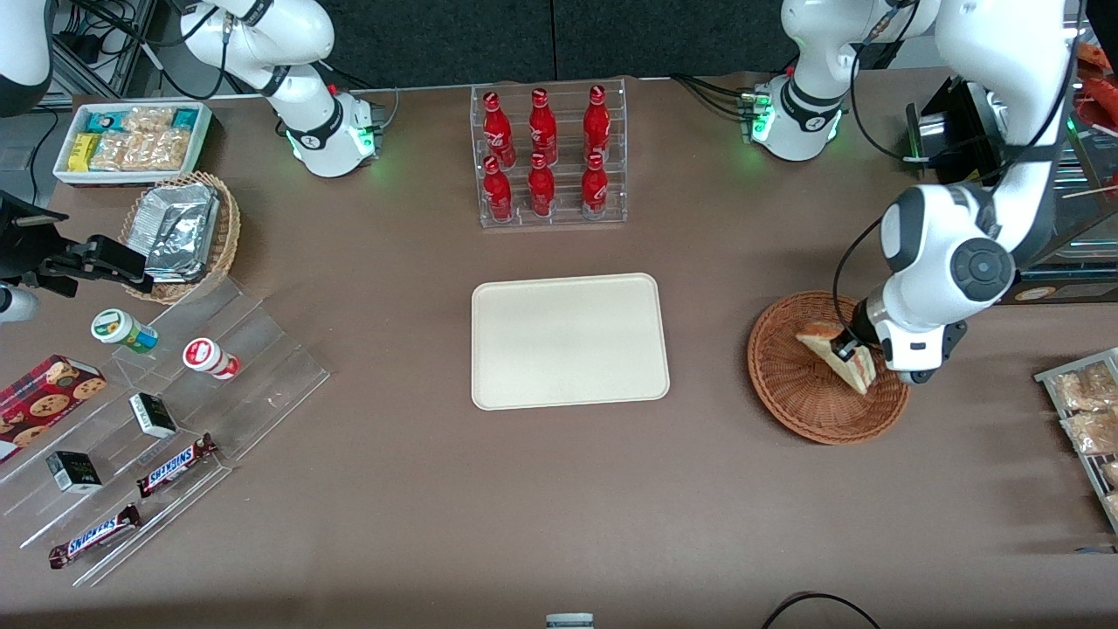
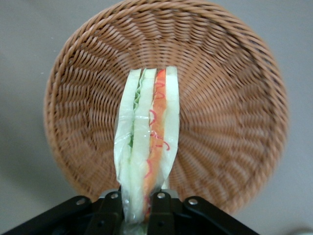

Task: Place sandwich from basket to tray
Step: 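Lower the left gripper and close it on the wrapped sandwich, then lift the sandwich and carry it over the white tray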

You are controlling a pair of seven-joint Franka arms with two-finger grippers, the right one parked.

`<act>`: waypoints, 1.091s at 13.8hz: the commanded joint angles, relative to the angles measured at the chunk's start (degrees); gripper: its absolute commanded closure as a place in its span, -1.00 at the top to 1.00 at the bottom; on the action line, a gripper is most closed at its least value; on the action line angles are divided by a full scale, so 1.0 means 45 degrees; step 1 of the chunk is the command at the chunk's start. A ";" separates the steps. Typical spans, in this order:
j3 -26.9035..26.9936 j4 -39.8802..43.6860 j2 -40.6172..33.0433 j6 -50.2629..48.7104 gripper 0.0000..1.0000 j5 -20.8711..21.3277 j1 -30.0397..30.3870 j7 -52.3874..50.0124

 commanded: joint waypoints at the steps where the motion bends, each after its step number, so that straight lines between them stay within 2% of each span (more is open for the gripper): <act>1: -0.0979 0.2127 -0.0182 -0.2523 -1.00 0.0199 -0.0077 0.0079; 4: -0.1977 0.3305 -0.0143 -0.3467 -1.00 0.0453 -0.0388 0.0001; 9: -0.2096 0.4692 0.0987 -0.3372 -1.00 0.0804 -0.2962 -0.0077; 13: -0.2077 0.6097 0.2938 -0.3293 -1.00 0.0922 -0.5091 -0.0273; 15: -0.2077 0.6917 0.4303 -0.3195 -1.00 0.1758 -0.6127 -0.0796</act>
